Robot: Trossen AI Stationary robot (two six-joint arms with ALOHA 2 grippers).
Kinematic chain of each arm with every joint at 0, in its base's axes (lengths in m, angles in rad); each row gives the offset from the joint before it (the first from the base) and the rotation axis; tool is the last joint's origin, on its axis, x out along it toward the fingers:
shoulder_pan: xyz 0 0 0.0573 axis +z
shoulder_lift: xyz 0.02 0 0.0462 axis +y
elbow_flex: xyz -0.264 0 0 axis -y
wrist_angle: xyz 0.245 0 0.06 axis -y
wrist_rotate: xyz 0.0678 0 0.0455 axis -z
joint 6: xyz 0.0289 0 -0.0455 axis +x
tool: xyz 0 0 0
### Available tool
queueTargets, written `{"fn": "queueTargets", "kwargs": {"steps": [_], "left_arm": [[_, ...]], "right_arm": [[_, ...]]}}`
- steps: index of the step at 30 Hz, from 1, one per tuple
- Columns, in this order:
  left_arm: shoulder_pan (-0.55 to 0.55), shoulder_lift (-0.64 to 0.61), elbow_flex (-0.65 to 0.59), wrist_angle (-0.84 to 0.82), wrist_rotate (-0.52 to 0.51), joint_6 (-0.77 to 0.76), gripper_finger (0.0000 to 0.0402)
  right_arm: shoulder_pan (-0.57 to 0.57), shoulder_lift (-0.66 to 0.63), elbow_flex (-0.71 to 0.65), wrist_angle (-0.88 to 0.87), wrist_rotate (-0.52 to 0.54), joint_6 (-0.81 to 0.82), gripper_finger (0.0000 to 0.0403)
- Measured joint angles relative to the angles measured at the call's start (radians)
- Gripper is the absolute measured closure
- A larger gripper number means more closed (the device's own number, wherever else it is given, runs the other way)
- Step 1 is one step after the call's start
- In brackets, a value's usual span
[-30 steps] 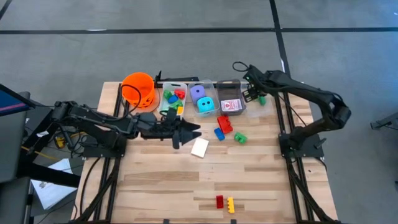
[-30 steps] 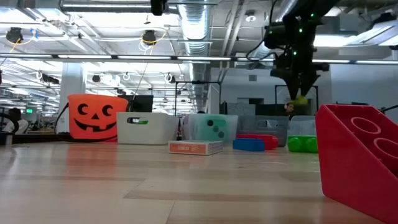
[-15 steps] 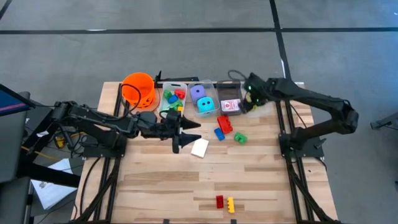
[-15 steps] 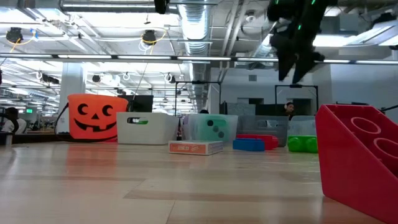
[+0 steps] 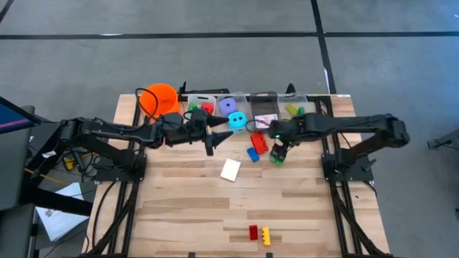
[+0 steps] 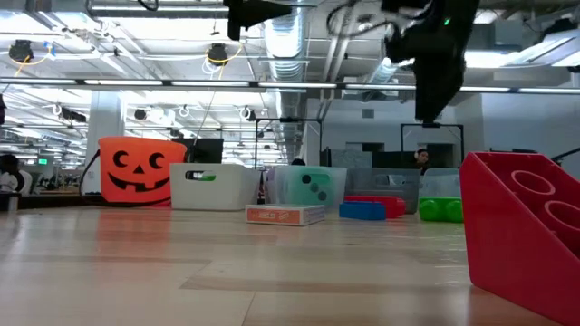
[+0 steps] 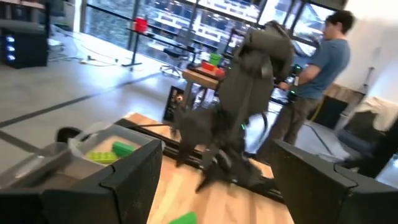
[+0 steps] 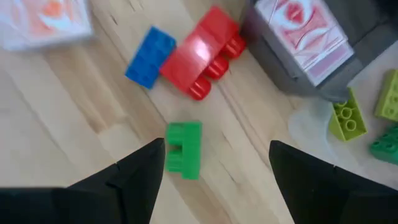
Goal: Pick & Place Toys
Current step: Put the 2 stud green game piece into the white bin
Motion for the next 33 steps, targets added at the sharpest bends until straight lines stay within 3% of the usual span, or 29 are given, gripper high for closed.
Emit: {"fn": "queueTargets", "kwargs": {"steps": [11,27,33], "left_arm": [[0.018,0.000,0.000,-0.005,0.000,-0.090,0.0116],[0.020,0.000,0.000,-0.009,0.001,-0.079,0.0116],[0.020,0.000,0.001,-0.025,0.001,-0.077,0.0116]], "right_arm": [[0.002,0.272,-0.001,0.011,-0.150,-0.100,0.0121],[-0.005,0.431,-0.001,-0.004,-0.181,-0.036,0.0121],[-0.008,0.434,-0.001,-0.011,-0.184,-0.026,0.0121]]}}
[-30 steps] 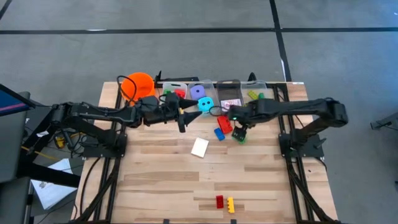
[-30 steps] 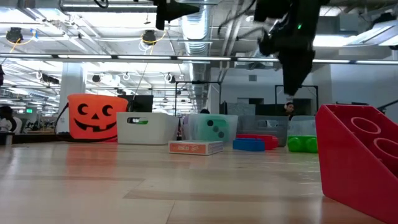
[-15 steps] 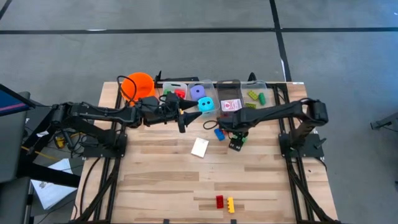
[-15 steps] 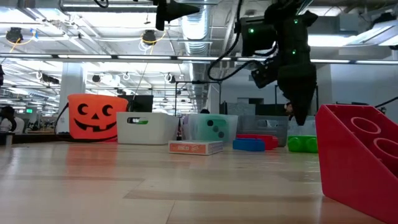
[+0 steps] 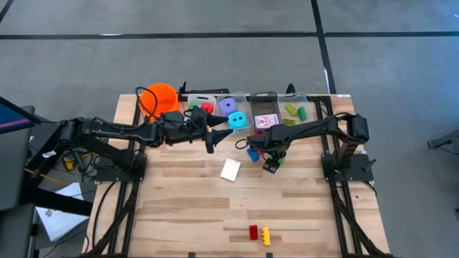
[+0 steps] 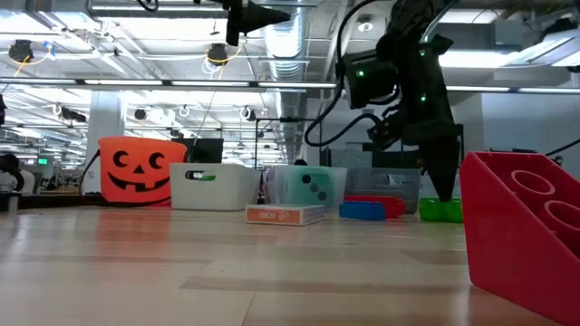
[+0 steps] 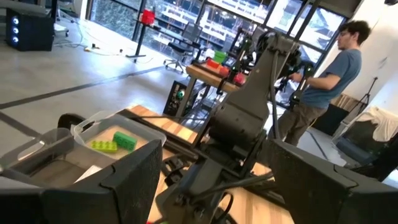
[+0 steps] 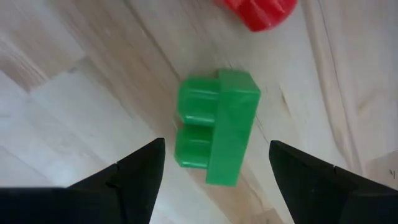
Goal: Pick & Place Toys
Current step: Put the 2 stud green game piece into the white bin
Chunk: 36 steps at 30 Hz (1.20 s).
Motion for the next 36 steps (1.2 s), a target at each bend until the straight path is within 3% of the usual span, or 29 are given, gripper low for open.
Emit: {"fn": "queueTargets", "kwargs": {"steps": [11,36], "left_arm": [[0.000,0.000,0.000,-0.092,0.003,-0.002,0.0116],[0.000,0.000,0.000,-0.089,0.000,-0.002,0.0116]], "right_arm": [[0.000,0.000,0.000,0.008,-0.078,-0.010,0.0121],[-0.004,0.000,0.000,0.048,-0.037,0.016,0.0128]]}}
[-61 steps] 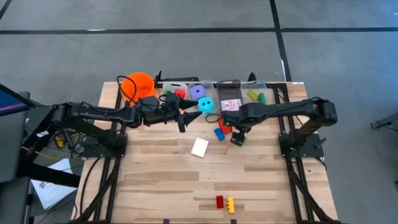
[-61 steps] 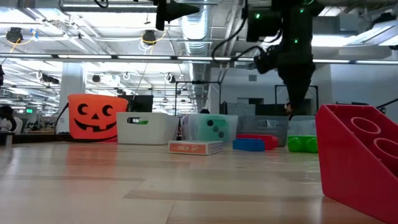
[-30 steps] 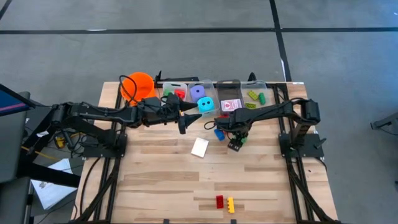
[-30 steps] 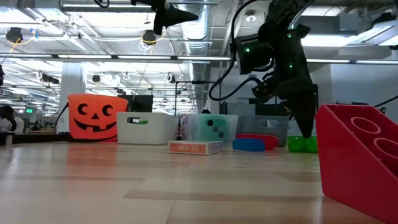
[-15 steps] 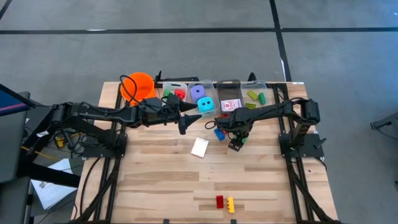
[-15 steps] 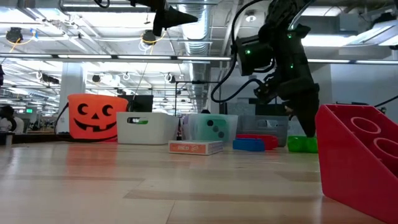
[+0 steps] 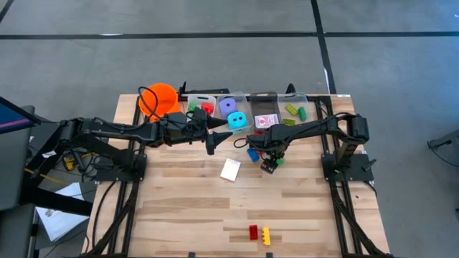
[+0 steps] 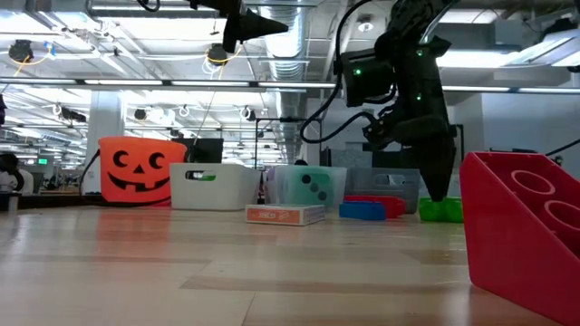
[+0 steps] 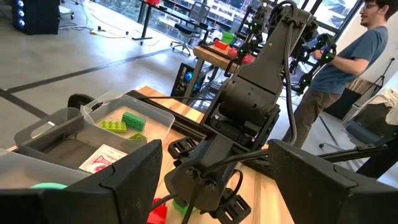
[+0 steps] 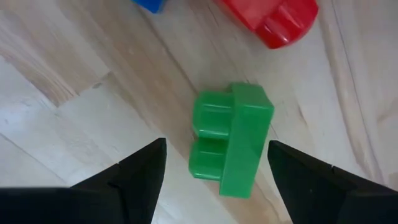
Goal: Pick & Place Toys
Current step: Put the 2 stud green game piece into the white bin
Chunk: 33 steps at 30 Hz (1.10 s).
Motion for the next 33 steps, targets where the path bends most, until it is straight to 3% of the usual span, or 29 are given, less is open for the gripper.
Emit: {"fn": "queueTargets", "kwargs": {"steps": [14,17,20,21,33], "left_arm": [[0.000,0.000,0.000,0.000,0.000,0.000,0.0116],[0.000,0.000,0.000,0.000,0.000,0.000,0.0116],[0.000,0.000,0.000,0.000,0.000,0.001,0.0116],[0.000,0.000,0.000,0.000,0.000,0.001,0.0116],[0.000,0.000,0.000,0.001,0.000,0.003,0.0116]], "right_arm": [[-0.021,0.000,-0.111,0.067,-0.056,0.054,0.0135],[-0.022,0.000,-0.136,0.068,-0.062,0.071,0.0166],[-0.021,-0.002,-0.142,0.064,-0.067,0.078,0.0225],[-0.020,-0.002,-0.141,0.059,-0.066,0.078,0.0242],[-0.019,-0.002,0.008,-0.006,-0.042,0.042,0.0240]]}}
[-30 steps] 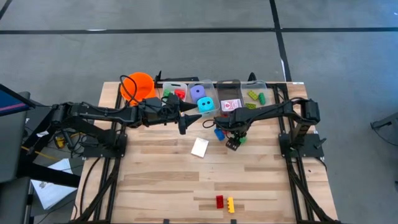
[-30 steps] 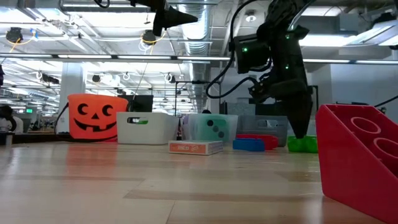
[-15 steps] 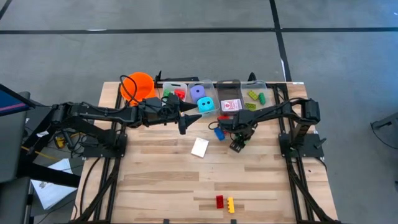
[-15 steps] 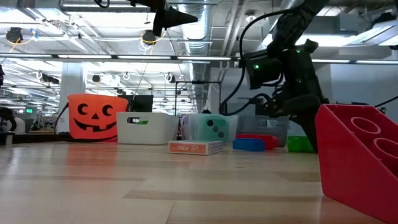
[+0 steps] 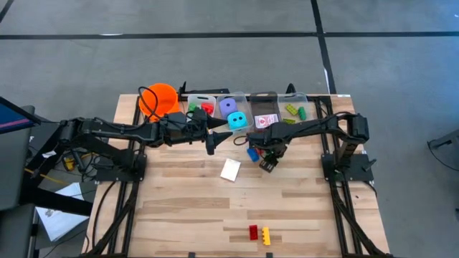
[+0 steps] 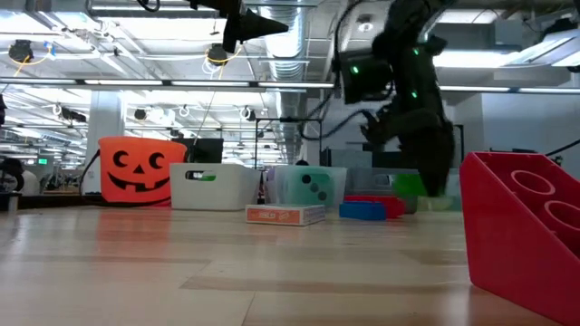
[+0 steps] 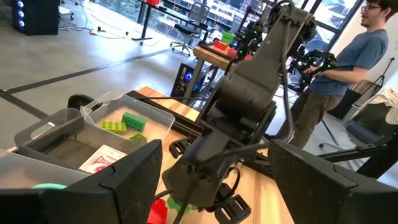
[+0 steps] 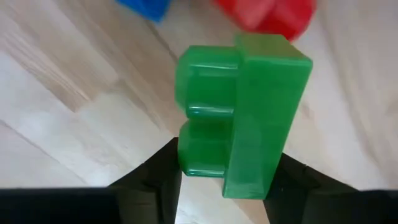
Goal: Pick & Place Toys
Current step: Put the 2 stud green game piece into the white bin
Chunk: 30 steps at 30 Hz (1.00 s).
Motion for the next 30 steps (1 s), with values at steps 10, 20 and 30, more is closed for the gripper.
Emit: {"fn": "queueTargets", "kwargs": {"steps": [10,20,30], "left_arm": [[0.009,-0.059,-0.002,-0.030,0.000,0.163,0.0116],[0.055,-0.251,-0.001,-0.270,0.003,0.123,0.0116],[0.047,-0.159,-0.001,-0.154,0.129,0.025,0.0116]], "right_arm": [[0.075,-0.122,0.233,-0.048,0.136,-0.076,0.0240],[0.122,-0.337,0.314,0.069,0.170,-0.069,0.0240],[0.152,-0.340,0.392,0.335,0.111,-0.080,0.0240]]}}
